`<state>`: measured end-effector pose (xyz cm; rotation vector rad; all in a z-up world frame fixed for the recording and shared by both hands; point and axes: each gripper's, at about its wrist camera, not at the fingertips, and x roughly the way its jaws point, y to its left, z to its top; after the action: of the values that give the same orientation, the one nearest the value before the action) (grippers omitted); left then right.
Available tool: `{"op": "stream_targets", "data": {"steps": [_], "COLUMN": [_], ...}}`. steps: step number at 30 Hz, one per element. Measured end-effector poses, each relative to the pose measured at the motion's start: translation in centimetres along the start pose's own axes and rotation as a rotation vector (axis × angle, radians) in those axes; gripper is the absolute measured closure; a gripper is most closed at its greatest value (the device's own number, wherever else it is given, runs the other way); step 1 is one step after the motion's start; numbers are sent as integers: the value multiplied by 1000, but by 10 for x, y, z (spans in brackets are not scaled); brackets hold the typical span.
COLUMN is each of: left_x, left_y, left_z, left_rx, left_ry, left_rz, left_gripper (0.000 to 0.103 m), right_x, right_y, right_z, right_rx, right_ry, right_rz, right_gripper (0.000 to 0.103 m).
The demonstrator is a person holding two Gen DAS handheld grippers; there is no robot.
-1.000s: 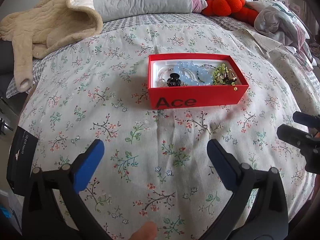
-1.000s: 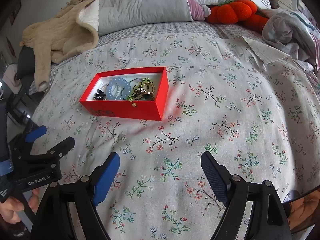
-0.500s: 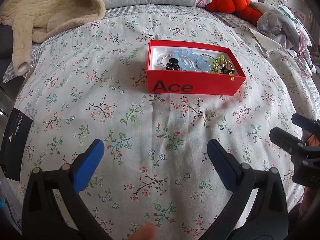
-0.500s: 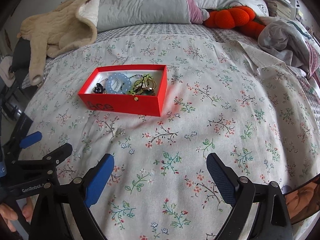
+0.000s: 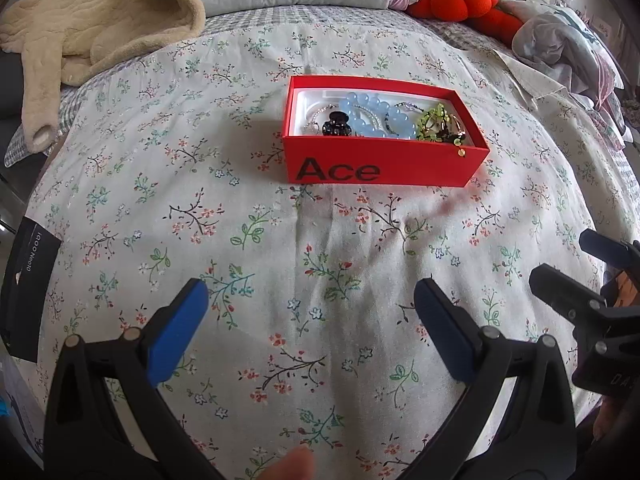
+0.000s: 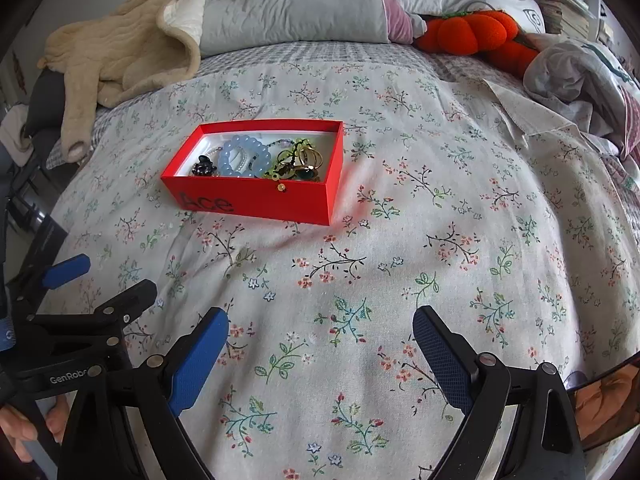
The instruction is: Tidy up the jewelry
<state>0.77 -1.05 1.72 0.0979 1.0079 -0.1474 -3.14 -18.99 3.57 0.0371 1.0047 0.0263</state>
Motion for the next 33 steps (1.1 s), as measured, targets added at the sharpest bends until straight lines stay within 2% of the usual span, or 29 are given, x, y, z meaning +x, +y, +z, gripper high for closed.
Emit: {"op": "stream_targets", "data": {"steps": [33], "left_x": [3], "left_y": [2], "left_z": [-2], "left_rx": [3], "left_ry": [8], "left_rz": [20], "left_gripper": [1], "right_x": [2], "right_y": [1], "right_z": [-2], "right_rx": [6], "right_ry": [8], "right_rz": [-1], "right_gripper": [8]}}
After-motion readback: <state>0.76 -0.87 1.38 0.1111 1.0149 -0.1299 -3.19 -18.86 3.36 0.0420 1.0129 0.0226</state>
